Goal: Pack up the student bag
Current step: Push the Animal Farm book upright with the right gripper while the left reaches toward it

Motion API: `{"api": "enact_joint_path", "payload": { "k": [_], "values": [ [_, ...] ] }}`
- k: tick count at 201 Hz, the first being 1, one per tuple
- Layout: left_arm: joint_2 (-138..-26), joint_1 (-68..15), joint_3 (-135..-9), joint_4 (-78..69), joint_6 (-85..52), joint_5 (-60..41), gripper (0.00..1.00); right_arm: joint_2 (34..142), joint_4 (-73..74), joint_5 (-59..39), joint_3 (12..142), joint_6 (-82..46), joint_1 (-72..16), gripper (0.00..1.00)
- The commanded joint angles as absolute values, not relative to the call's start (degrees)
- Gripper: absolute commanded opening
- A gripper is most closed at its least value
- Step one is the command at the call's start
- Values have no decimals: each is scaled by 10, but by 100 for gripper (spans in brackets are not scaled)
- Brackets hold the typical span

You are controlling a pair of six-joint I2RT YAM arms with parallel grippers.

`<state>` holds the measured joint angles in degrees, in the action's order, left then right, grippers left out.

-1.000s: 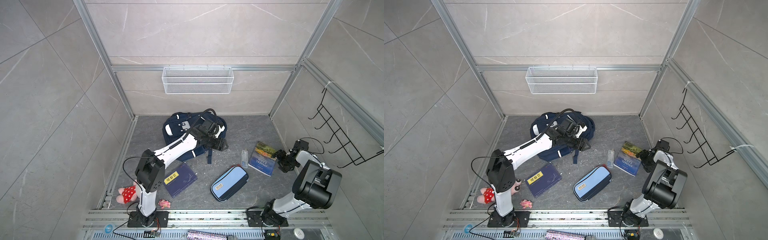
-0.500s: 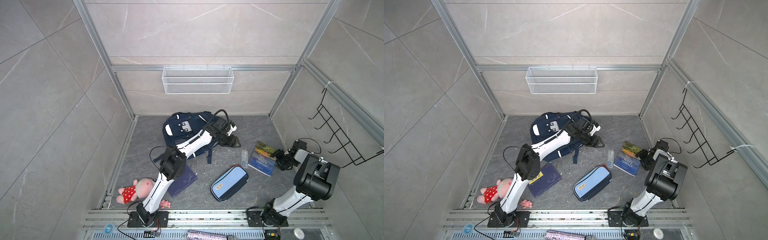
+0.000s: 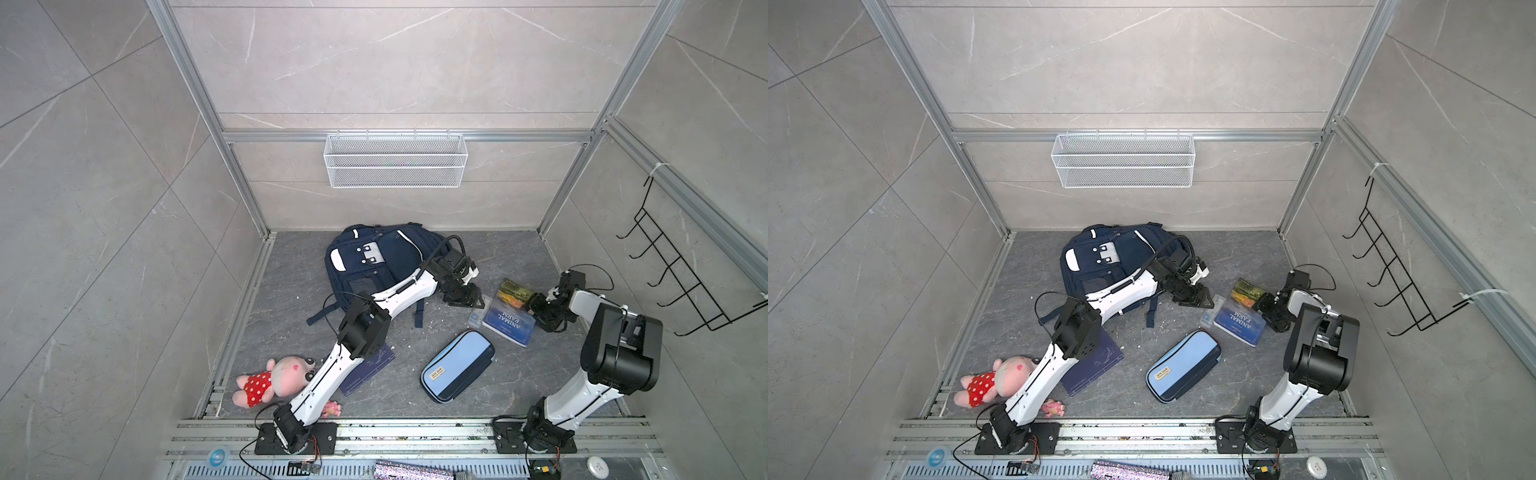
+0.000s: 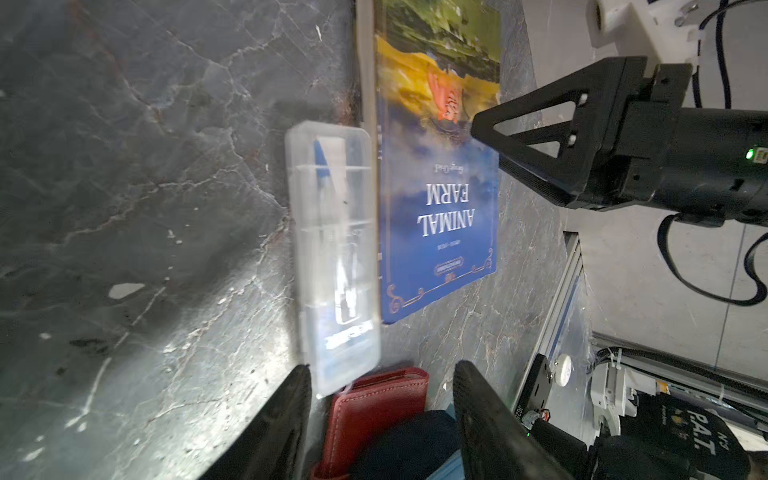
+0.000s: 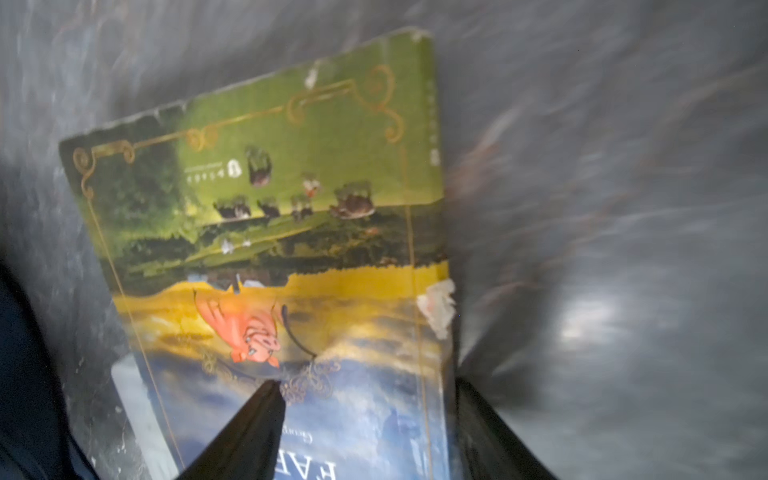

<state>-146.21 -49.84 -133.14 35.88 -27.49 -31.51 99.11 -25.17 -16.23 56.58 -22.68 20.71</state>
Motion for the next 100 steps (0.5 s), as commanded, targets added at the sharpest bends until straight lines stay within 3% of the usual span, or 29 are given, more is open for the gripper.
{"api": "enact_joint_path", "payload": {
  "k": [1,39,100],
  "values": [
    [-1465,-499,-1357,351,-283,-309,51,1017,-289,-164,543,-243,168,66],
    [-1470,-499,-1356,362,-284,-291,49,1024,-267,-164,532,-259,120,65],
    [-1490,-499,-1349,380,-278,-226,50,1002,-278,-170,536,-257,113,61]
  ]
}}
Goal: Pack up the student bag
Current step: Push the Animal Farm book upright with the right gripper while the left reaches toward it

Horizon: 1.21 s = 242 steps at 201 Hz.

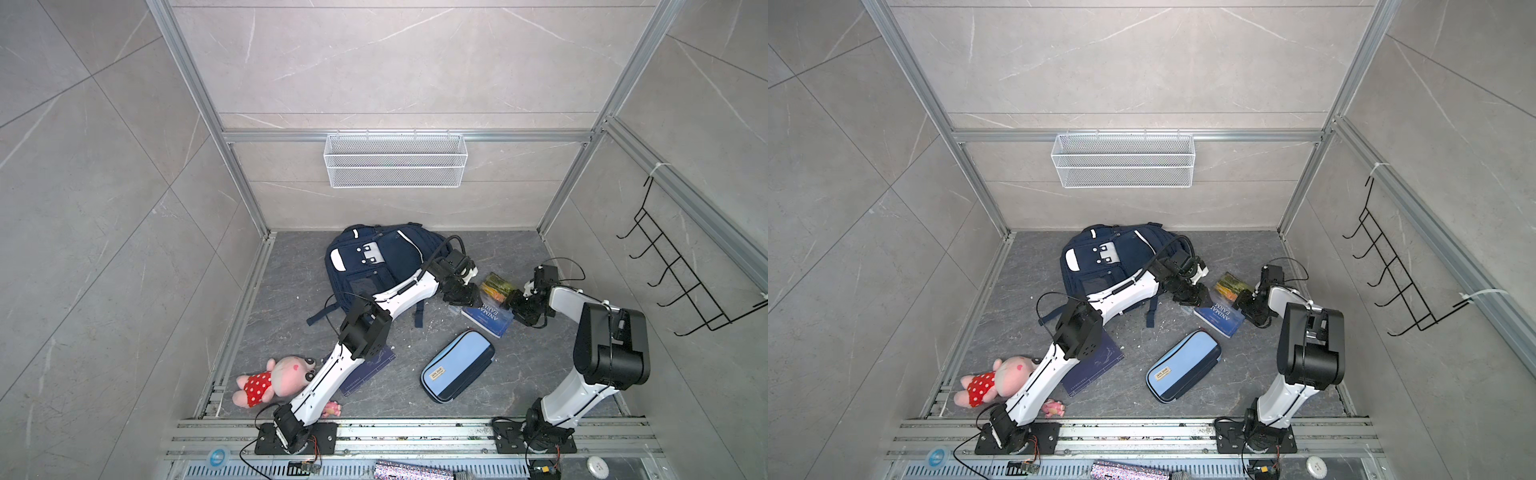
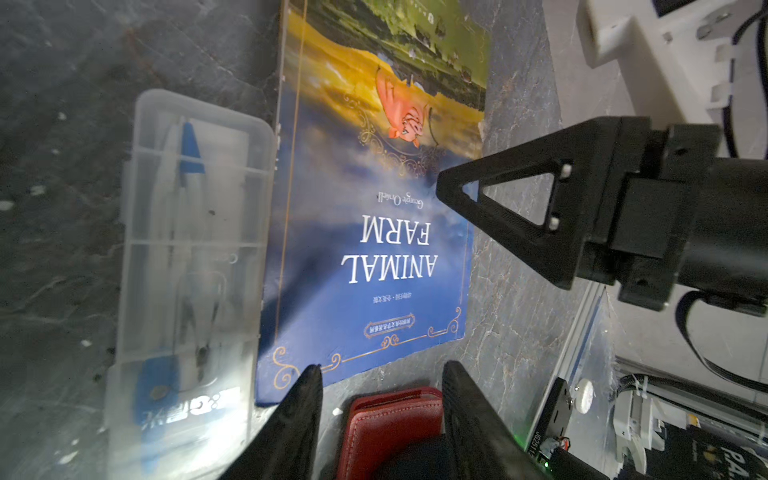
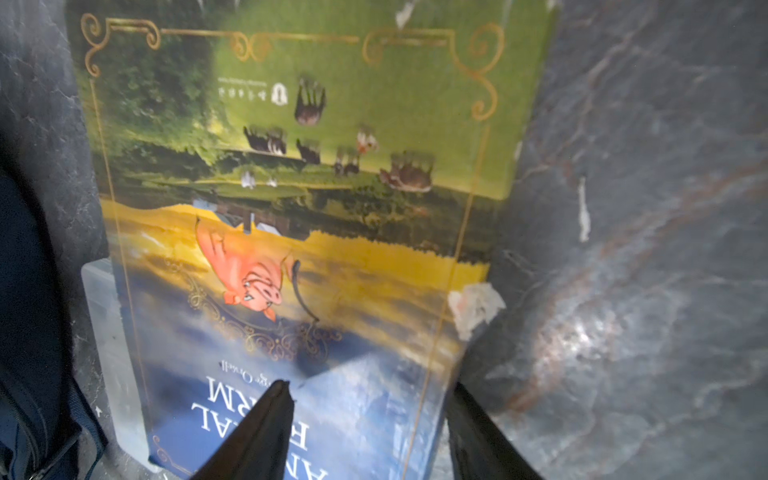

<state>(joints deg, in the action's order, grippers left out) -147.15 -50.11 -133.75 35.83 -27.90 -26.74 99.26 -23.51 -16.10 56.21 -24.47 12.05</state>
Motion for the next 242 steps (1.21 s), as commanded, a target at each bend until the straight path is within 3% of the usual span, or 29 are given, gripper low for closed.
{"api": "enact_joint_path", "payload": {
  "k": [1,61,144,198,216,242],
  "values": [
    [-1491,-498,-1349,381,-278,-224,50,1001,-278,-170,535,-257,113,61],
    [-1515,-497,-1325,379,-279,-234,50,1003,-248,-189,521,-267,114,62],
    [-1519,-498,-1306,359,-272,-280,45,950,-121,-342,459,-261,113,60],
    [-1498,-497,-1289,337,-257,-314,43,870,-72,-356,401,-254,113,27],
    [-1477,-498,-1274,328,-249,-319,43,849,-88,-341,407,-239,113,9],
    [-1402,-496,-1209,290,-249,-326,47,804,-116,-317,429,-213,113,0]
  ]
}}
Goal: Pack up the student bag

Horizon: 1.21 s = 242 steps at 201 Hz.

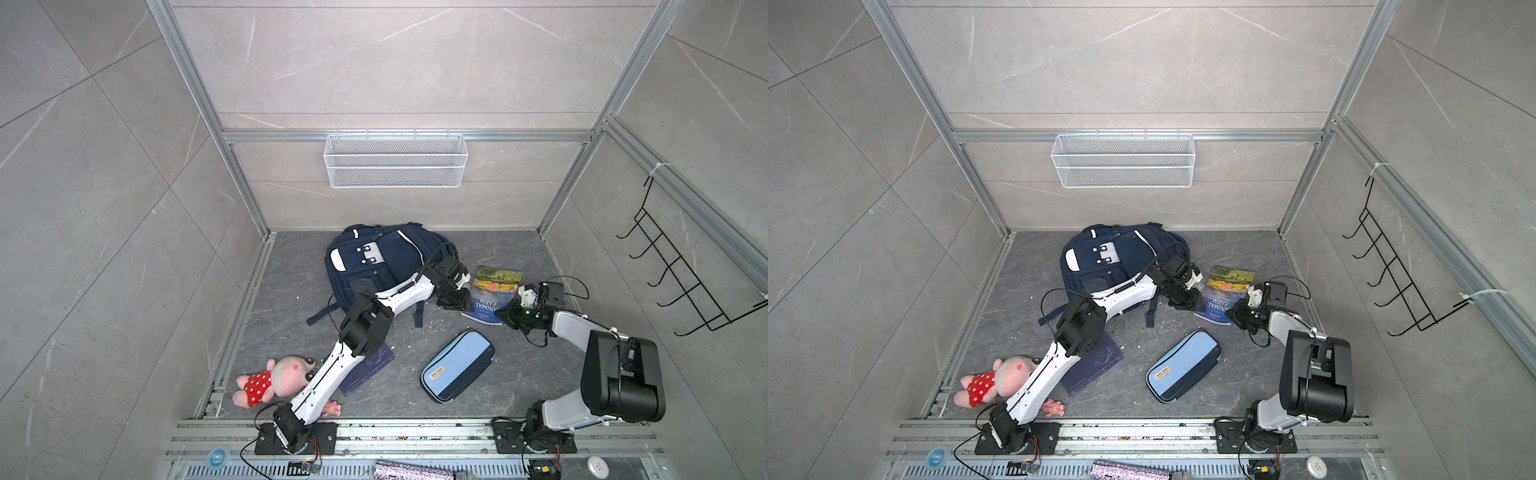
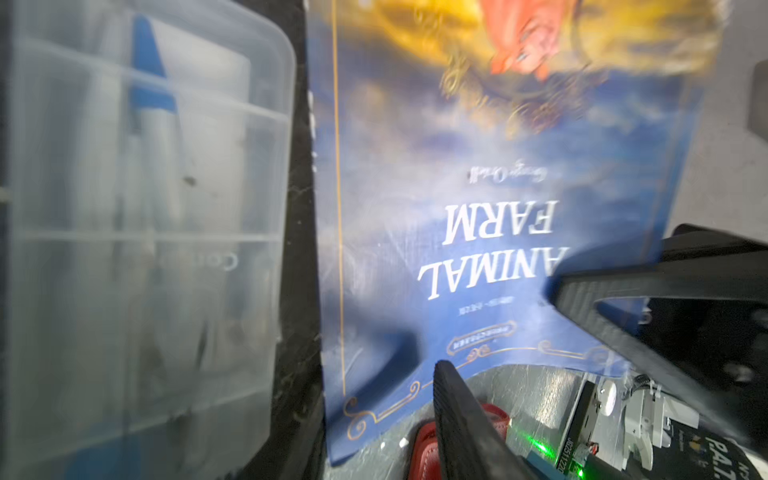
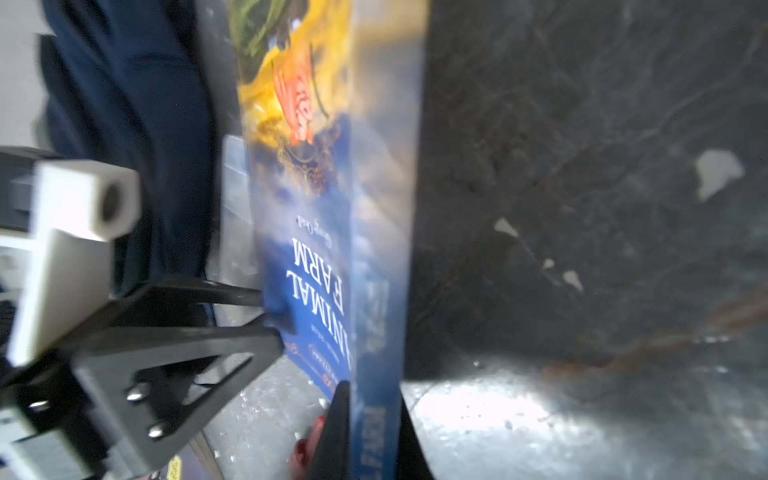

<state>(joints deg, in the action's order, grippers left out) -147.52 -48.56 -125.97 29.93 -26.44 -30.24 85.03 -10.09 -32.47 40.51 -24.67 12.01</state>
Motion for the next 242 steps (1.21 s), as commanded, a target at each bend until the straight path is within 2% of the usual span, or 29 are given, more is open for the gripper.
{"api": "enact_joint_path", "payload": {
  "k": [1,34,76,110,133,158,181,202,242],
  "values": [
    [-1399,-496,-1206,289,-249,-326,48,803,-117,-317,430,-212,113,0],
    [-1252,-473,-1108,256,-257,-327,59,755,-159,-313,482,-179,100,0],
    [-1103,-394,-1016,250,-231,-366,60,740,-236,-314,577,-115,19,0],
    [-1049,-309,-1011,319,-169,-434,60,769,-208,-473,614,-99,-41,0],
    [-996,-276,-987,331,-141,-442,60,805,-286,-500,677,-31,-101,0],
    [-961,-252,-985,379,-96,-445,60,826,-318,-550,711,-11,-135,0],
    [-937,-250,-994,423,-40,-451,62,843,-380,-561,745,33,-176,0],
    [-915,-246,-996,454,-4,-403,62,867,-468,-536,773,97,-207,0],
    [-874,-225,-982,475,26,-375,62,854,-462,-522,739,111,-226,0]
  ]
}}
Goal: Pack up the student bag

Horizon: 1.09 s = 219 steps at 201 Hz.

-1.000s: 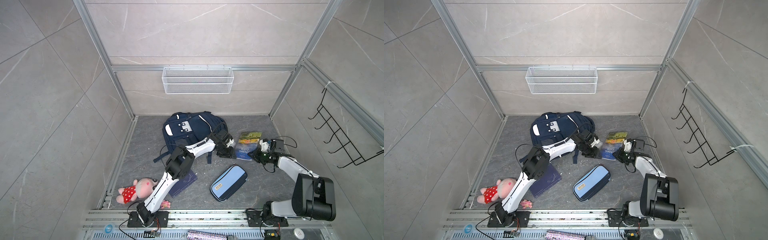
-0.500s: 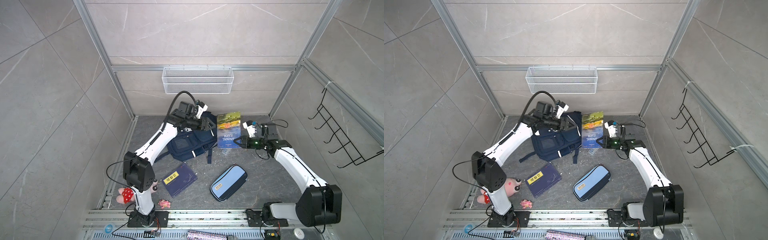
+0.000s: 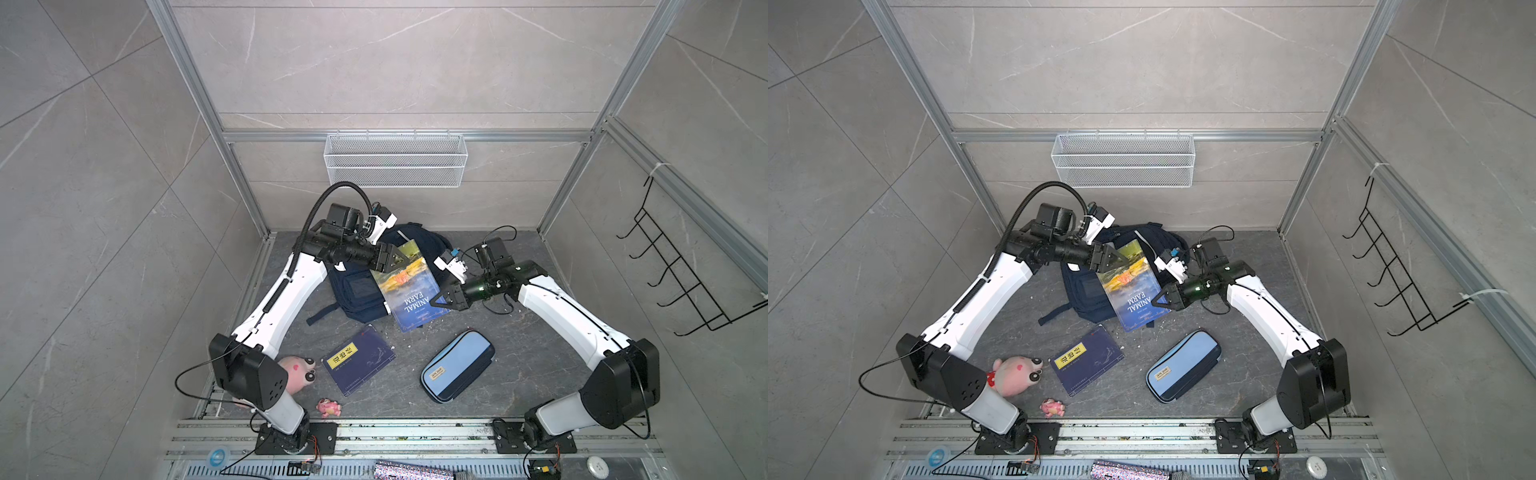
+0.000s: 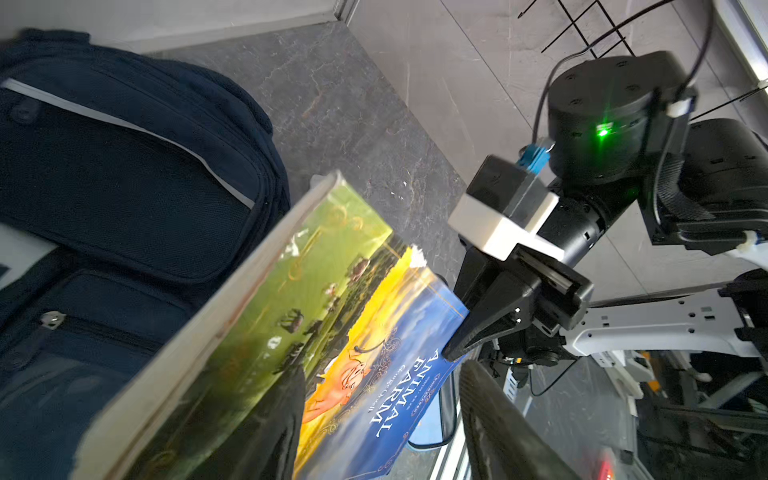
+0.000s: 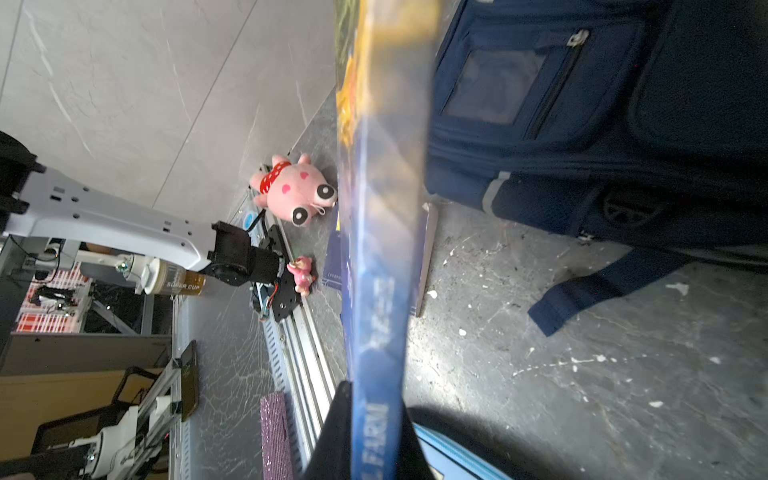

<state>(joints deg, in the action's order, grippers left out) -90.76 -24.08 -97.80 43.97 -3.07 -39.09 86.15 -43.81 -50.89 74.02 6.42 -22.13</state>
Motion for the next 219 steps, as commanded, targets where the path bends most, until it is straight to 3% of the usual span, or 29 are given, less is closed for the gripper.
{"api": "enact_joint_path", "payload": {
  "k": [1,40,70,133,180,203,219],
  "values": [
    [-875,-225,-982,477,28,-375,62,854,-463,-522,739,112,-226,0],
    [-921,-218,-1012,558,94,-416,64,867,-499,-514,769,145,-256,0],
    [-942,-219,-1005,555,105,-430,65,869,-520,-511,776,156,-276,0],
    [-952,-218,-946,548,101,-558,68,875,-541,-519,806,164,-285,0],
    [-931,-218,-907,536,92,-578,68,880,-549,-526,829,165,-286,0],
    [-926,-217,-898,535,90,-578,64,882,-553,-527,837,169,-287,0],
    [-923,-217,-893,535,90,-581,55,883,-559,-520,843,174,-287,0]
  ]
}}
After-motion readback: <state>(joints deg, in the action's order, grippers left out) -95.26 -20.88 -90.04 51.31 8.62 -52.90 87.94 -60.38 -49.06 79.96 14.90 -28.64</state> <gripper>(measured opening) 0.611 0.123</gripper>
